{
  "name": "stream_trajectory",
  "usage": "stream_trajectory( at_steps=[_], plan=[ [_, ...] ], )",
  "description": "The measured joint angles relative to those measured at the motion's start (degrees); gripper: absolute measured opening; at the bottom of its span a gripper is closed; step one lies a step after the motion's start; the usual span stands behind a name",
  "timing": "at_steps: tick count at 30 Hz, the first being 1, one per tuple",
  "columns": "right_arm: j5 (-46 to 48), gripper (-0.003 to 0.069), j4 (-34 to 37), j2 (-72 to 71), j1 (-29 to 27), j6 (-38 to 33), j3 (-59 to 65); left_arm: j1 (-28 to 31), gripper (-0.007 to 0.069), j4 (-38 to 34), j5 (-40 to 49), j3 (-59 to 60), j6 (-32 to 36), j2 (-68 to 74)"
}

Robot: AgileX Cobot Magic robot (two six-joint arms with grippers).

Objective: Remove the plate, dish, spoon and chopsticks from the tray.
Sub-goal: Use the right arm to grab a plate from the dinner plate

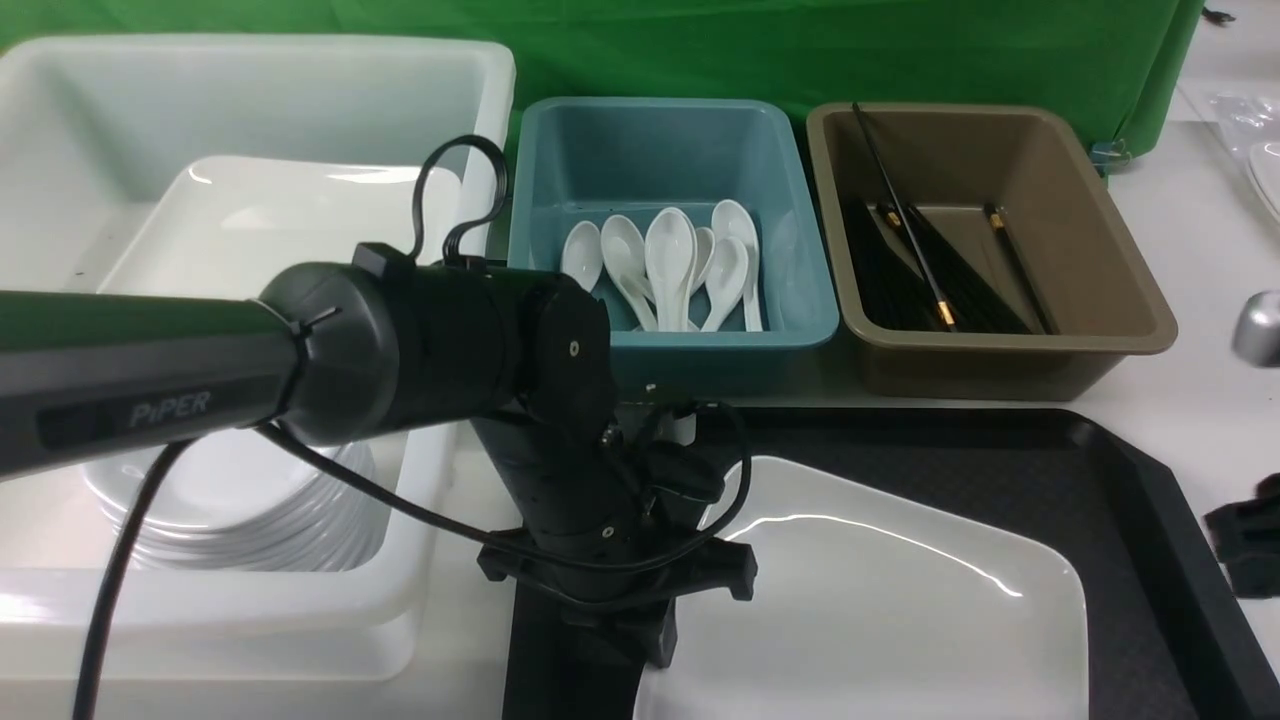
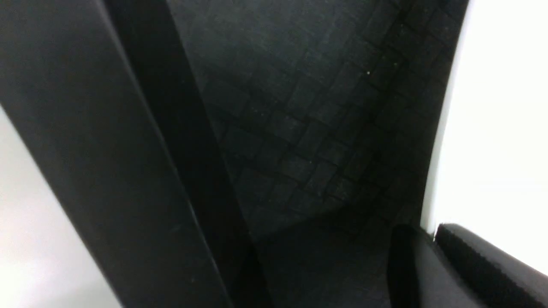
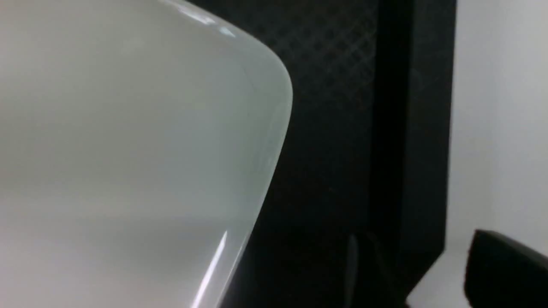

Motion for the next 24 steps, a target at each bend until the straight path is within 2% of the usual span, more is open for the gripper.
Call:
stream_trajectory(
  at_steps=[2,5,7,9,11,12,14,16,18,20,24],
  plan=[
    [-1.4,0.0381,3.4,3.5,-1.6,-1.6,0.0,0.0,0.0031,0.2,0.4,0.0,0.0,0.0],
    [-3.4,0.0396,12.9,9.4,-4.5,-7.7,0.0,0.0,0.0079,0.5,1.0,0.0,0.0,0.0],
    [-4.6,0.0422,17.5,12.6,-5.6,-11.1,0.0,0.0,0.0140,0.5,1.0,0.0,0.1,0.0],
    [-6.3,0.0496,21.8,16.2,-6.0,-14.7,-0.1,0.0,0.0226,0.8,1.1,-0.1,0.2,-0.1],
    [-7.6,0.0554,23.1,19.1,-6.1,-16.0,-0.4,0.0,0.0311,1.8,2.0,-1.4,0.4,-0.1],
    [-7.9,0.0561,23.3,19.7,-6.1,-16.2,-0.5,0.0,0.0318,2.0,2.3,-1.8,0.4,-0.1],
    [-10.1,0.0573,23.6,22.6,-6.1,-16.9,-0.9,0.0,0.0381,3.3,4.5,-4.4,0.4,-0.1],
    [-11.3,0.0572,23.7,24.6,-6.1,-17.0,-1.2,0.0,0.0396,4.3,6.1,-6.3,0.4,-0.3],
    [-12.4,0.0572,24.1,27.0,-6.1,-17.1,-1.7,0.0,0.0384,5.1,8.2,-9.3,0.8,-1.3],
    [-12.9,0.0571,25.1,29.0,-6.1,-17.8,-2.3,0.0,0.0338,5.1,8.7,-11.3,1.0,-2.5],
    [-12.7,0.0515,26.9,31.1,-6.1,-19.7,-3.8,0.0,0.0170,5.1,8.8,-12.5,1.2,-5.2]
  ],
)
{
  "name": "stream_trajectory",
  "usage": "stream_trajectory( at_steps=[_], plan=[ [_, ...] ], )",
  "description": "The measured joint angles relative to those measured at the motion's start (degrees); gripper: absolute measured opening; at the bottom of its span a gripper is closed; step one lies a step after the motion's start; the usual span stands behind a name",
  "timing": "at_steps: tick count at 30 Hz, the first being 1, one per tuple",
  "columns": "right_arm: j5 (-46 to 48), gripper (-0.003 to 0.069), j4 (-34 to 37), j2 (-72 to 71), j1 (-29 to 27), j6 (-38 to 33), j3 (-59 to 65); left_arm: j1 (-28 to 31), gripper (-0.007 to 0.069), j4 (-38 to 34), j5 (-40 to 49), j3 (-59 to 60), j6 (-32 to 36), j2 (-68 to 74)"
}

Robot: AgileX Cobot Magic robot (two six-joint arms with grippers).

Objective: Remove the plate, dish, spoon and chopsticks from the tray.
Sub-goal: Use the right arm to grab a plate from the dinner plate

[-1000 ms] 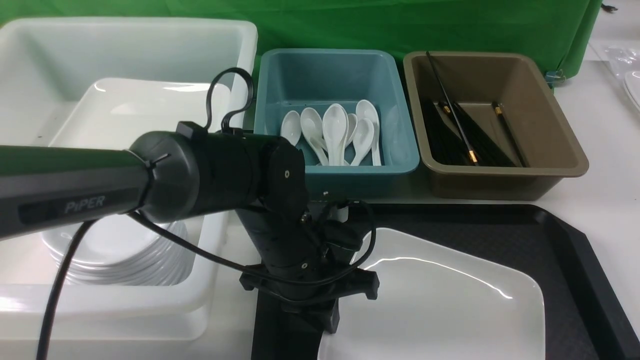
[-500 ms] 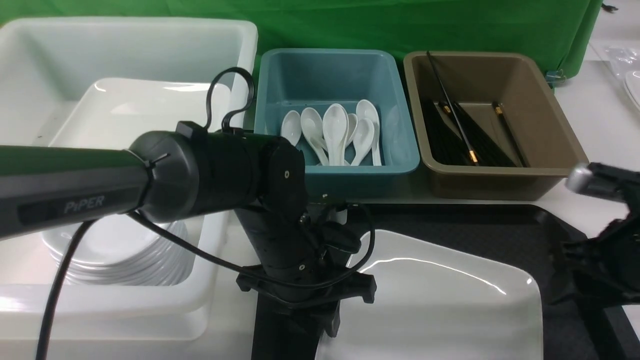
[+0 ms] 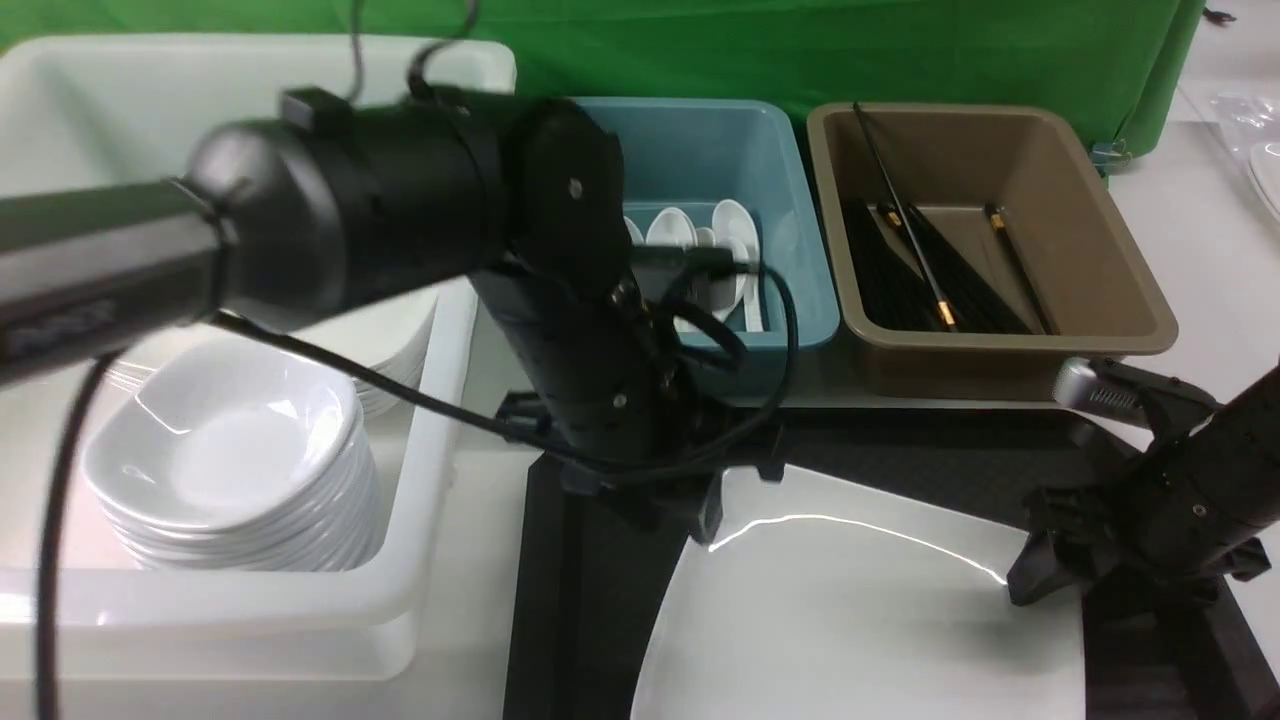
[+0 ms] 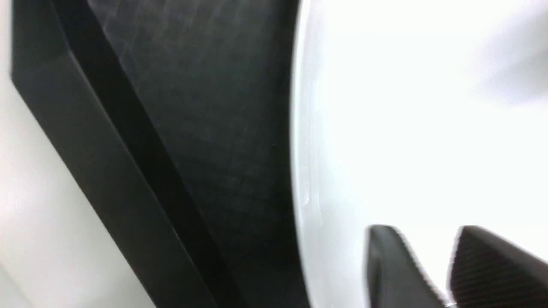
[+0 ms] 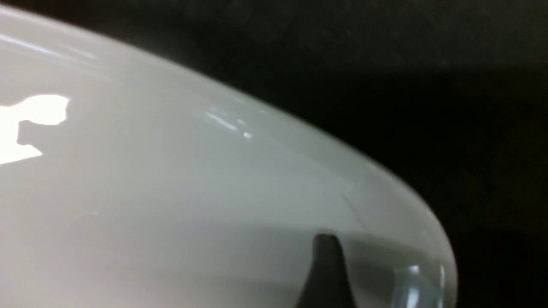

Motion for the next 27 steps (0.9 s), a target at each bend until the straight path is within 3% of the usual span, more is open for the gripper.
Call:
stream_trajectory(
  at_steps=[1,3,6,7,15,20,27],
  plan=[
    [0.1,0.0510,0.1,0.1,0.0,-0.1,-0.1,0.0,0.0148,0.0,0.0,0.0,0.0,-0.4],
    [0.0,0.0409,0.8,0.9,-0.1,-0.5,-0.5,0.0,0.0043,0.2,0.0,-0.1,0.9,-2.8],
    [-0.3,0.0237,2.0,1.4,0.4,-2.0,-0.7,0.0,0.0011,1.6,0.0,-0.1,1.0,-5.6],
    [-0.2,0.0218,3.0,1.4,0.6,-2.3,-0.7,0.0,0.0006,2.7,-0.1,-0.1,0.9,-7.1],
    [0.1,0.0195,3.3,-1.2,0.9,-3.5,-0.1,0.0,0.0007,14.2,2.6,-0.1,-4.8,-14.7],
    [2.7,0.0124,3.2,-10.0,1.0,-3.9,0.0,1.6,0.0008,22.7,6.7,-0.1,-10.0,-17.4],
    [6.1,0.0060,2.8,-22.4,1.0,-4.6,0.0,15.3,0.0008,19.7,10.0,-0.1,-9.3,-17.7]
  ],
)
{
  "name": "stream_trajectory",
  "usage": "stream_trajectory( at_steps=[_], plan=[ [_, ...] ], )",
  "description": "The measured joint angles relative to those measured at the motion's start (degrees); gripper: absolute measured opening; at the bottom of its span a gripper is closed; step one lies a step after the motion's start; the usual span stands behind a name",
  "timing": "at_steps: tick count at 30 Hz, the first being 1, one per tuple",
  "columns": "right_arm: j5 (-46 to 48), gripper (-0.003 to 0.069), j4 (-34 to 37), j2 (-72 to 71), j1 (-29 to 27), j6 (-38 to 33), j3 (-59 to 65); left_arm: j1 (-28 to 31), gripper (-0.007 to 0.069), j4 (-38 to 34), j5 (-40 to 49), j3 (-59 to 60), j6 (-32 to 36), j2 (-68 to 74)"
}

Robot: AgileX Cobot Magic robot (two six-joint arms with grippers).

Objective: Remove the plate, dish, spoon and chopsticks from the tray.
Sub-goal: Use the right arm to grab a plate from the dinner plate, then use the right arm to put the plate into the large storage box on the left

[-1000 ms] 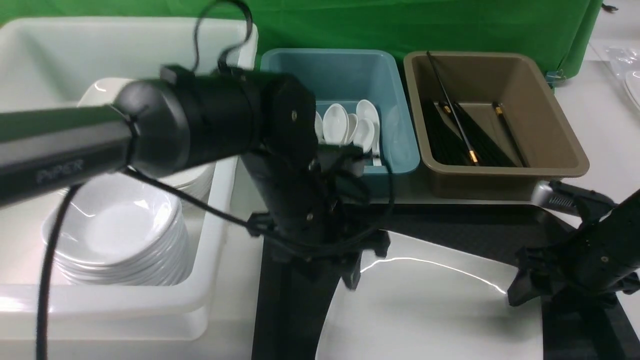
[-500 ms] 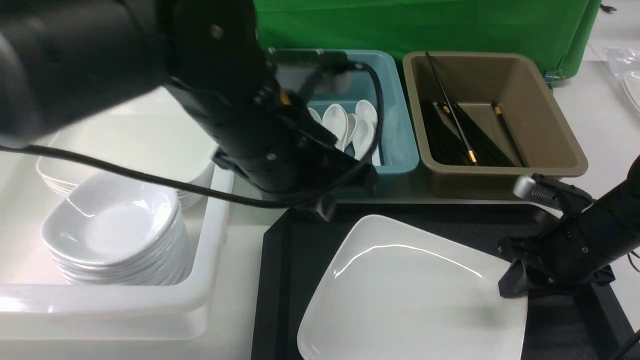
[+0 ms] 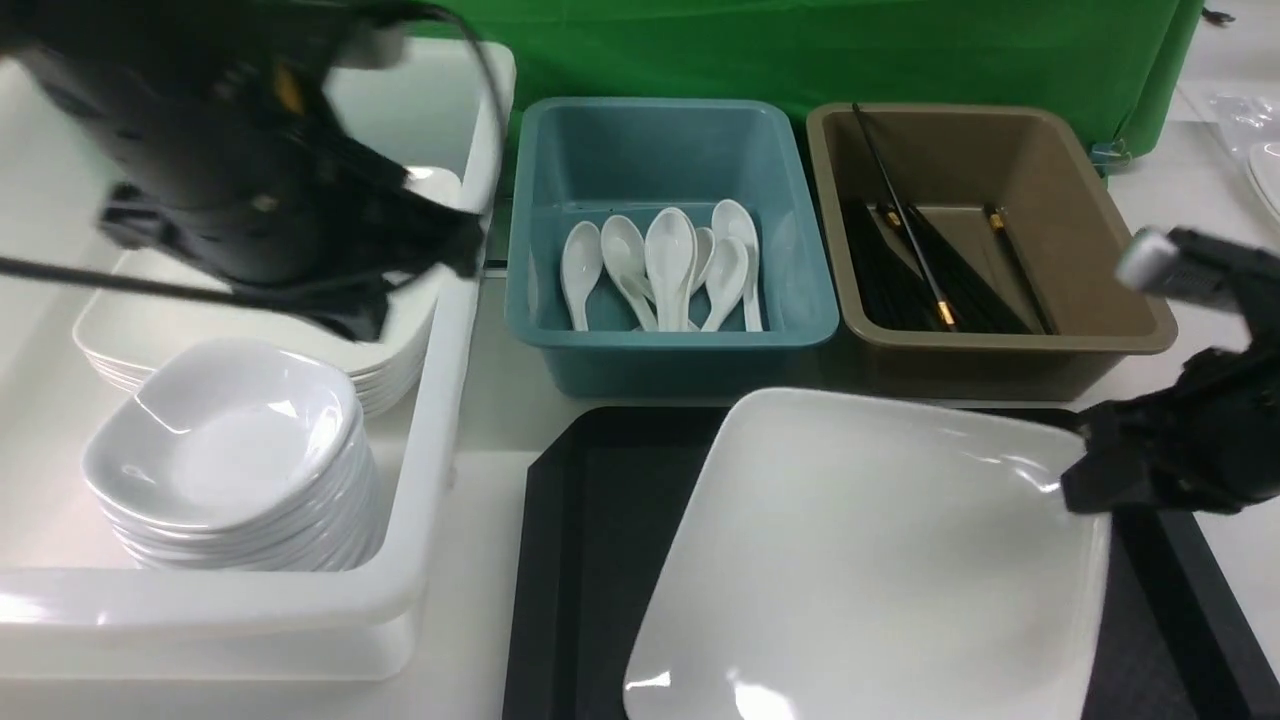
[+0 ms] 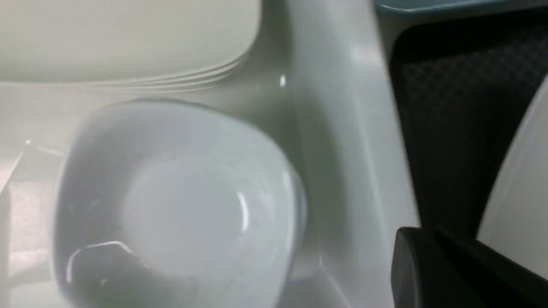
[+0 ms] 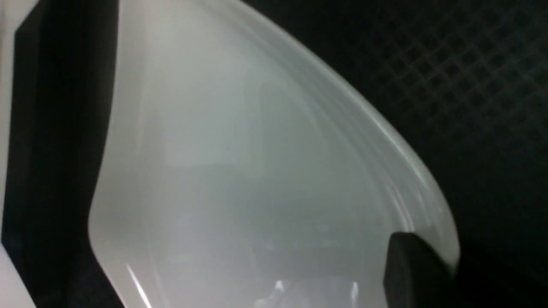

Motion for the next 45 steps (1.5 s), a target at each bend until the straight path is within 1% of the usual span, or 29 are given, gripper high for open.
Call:
stream_trajectory(
  at_steps=[1,2,3,4,5,8,15,20,23,27,31,33,38,39,41,42,43,45],
  plan=[
    [0.6,0.0057,-0.3,-1.6,0.0,0.0,0.0,2.9,0.0008,-1.6,0.1,0.0,1.3,0.0],
    [0.8,0.0057,-0.4,-2.1,0.0,0.0,-0.1,3.4,0.0008,-1.8,0.1,0.0,1.4,0.0],
    [1.3,0.0055,-0.6,-2.9,0.0,0.0,-0.3,5.3,0.0008,-2.8,0.1,0.0,2.3,0.0],
    [2.6,0.0054,-1.3,-4.3,0.0,-0.1,-1.2,9.5,0.0008,-5.4,0.2,0.0,4.3,-0.1],
    [3.6,0.0054,-1.7,-5.0,0.0,-0.2,-2.1,11.7,0.0008,-6.9,0.2,0.0,5.3,-0.2],
    [5.1,0.0054,-2.6,-5.7,0.0,-0.3,-4.6,15.2,0.0008,-8.7,0.3,0.0,6.8,-0.9],
    [5.9,0.0054,-2.9,-5.7,0.0,-0.4,-11.5,19.4,0.0008,-9.4,1.2,0.0,7.9,-3.2],
    [6.0,0.0054,-1.9,-5.1,0.0,-0.5,-16.6,24.0,0.0009,-9.4,1.3,0.0,8.6,-4.4],
    [6.2,0.0054,1.8,-2.2,0.1,-1.6,-22.1,27.6,0.0009,-10.5,1.3,0.0,9.8,-4.8],
    [6.7,0.0054,5.4,1.6,1.1,-2.5,-27.9,29.7,0.0009,-12.5,1.3,0.0,11.4,-5.2],
    [7.7,0.0054,8.5,9.2,4.4,-2.7,-39.1,32.1,0.0009,-13.1,1.4,0.0,12.2,-6.4],
    [8.0,0.0054,9.2,14.9,7.0,-1.7,-45.6,33.2,0.0009,-13.2,1.5,0.0,12.2,-6.9],
    [8.0,0.0054,10.3,24.5,11.0,0.7,-59.3,34.4,0.0009,-13.8,1.5,0.0,12.4,-8.0],
    [7.8,0.0054,11.2,29.5,12.9,2.3,-66.0,34.4,0.0010,-14.4,1.5,0.1,12.6,-8.5],
    [6.9,0.0054,12.0,33.8,14.5,4.0,-71.7,34.4,0.0010,-15.4,1.4,0.3,13.1,-9.0],
    [6.9,0.0054,12.1,34.2,14.7,4.0,-72.3,34.4,0.0010,-15.4,1.4,0.4,13.1,-9.0],
    [5.4,0.0054,12.4,37.3,16.0,5.6,-76.6,34.4,0.0010,-15.6,1.4,0.8,13.4,-9.5],
    [2.6,0.0054,12.5,41.7,18.0,7.2,-81.2,34.4,0.0010,-16.0,1.4,1.5,13.5,-10.0]
  ],
)
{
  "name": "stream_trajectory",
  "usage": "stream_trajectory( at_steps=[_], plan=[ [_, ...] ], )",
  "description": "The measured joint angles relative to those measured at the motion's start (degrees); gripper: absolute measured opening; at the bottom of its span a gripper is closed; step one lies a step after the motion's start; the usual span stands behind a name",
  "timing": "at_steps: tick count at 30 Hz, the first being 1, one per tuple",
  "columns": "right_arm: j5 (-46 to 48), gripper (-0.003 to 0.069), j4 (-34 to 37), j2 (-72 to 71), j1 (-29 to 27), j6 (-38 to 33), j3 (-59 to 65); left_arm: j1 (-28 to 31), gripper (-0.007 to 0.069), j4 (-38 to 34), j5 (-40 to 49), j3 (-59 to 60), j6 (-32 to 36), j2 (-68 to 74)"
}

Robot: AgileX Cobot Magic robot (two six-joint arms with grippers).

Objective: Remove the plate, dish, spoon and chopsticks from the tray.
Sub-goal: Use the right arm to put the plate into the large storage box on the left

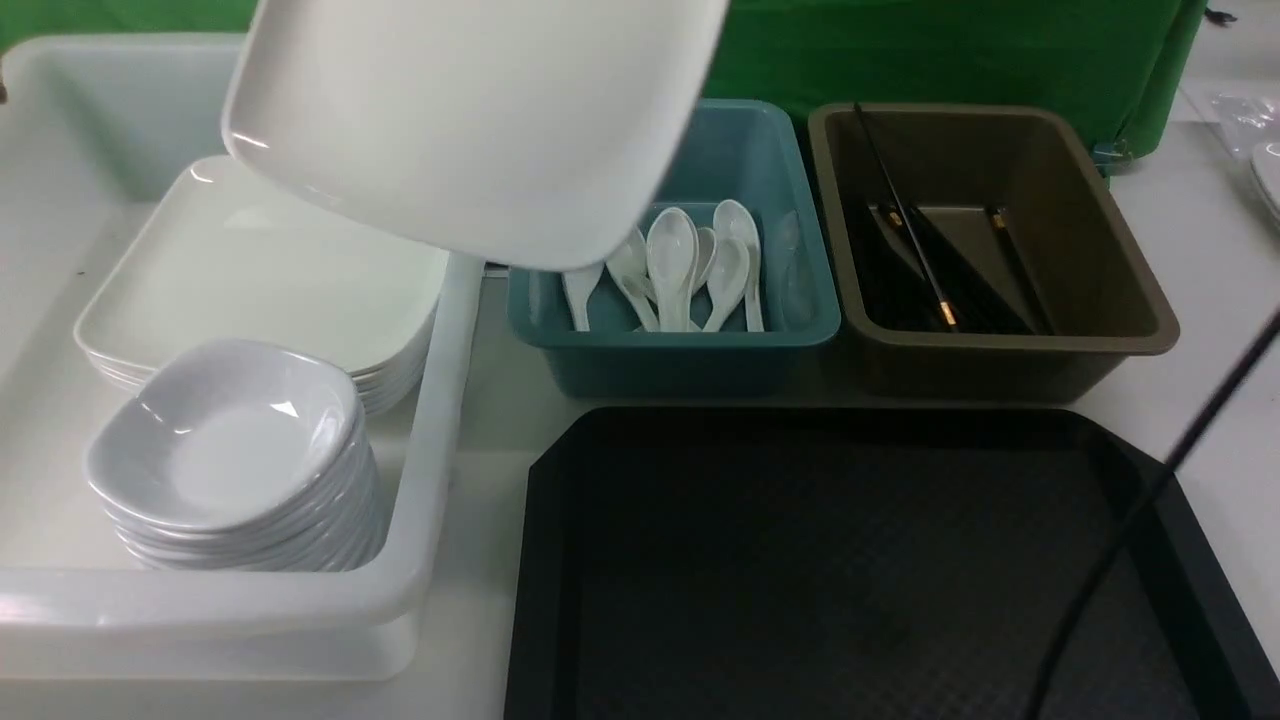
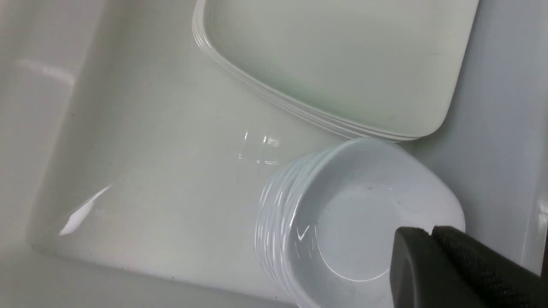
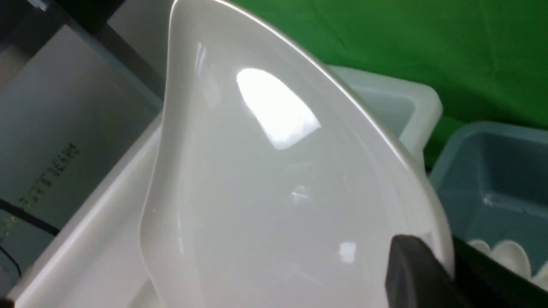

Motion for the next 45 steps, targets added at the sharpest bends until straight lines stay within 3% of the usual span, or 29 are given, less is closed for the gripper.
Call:
stream_trajectory(
  at_steps=[13,19,28,42,45],
  plan=[
    [-14.6,0.0054,-0.4,12.3,10.5,1.6,-7.4,0.0,0.0010,-0.5,0.1,2.0,1.4,-3.2],
    [-21.9,0.0054,-5.7,14.5,13.4,1.6,-7.4,0.0,0.0010,-0.1,0.1,2.0,1.4,-3.8],
    [-25.8,0.0054,-11.5,17.9,15.5,1.6,-7.4,0.0,0.0010,-0.6,0.1,2.0,1.6,-3.8],
    [-26.3,0.0054,-12.9,20.5,15.7,2.0,-7.4,0.0,0.0010,-1.7,0.1,2.0,2.5,-3.8],
    [-27.0,0.0084,-13.5,20.5,15.7,2.1,-7.5,0.0,0.0010,-2.4,0.1,2.0,2.8,-3.8]
  ],
)
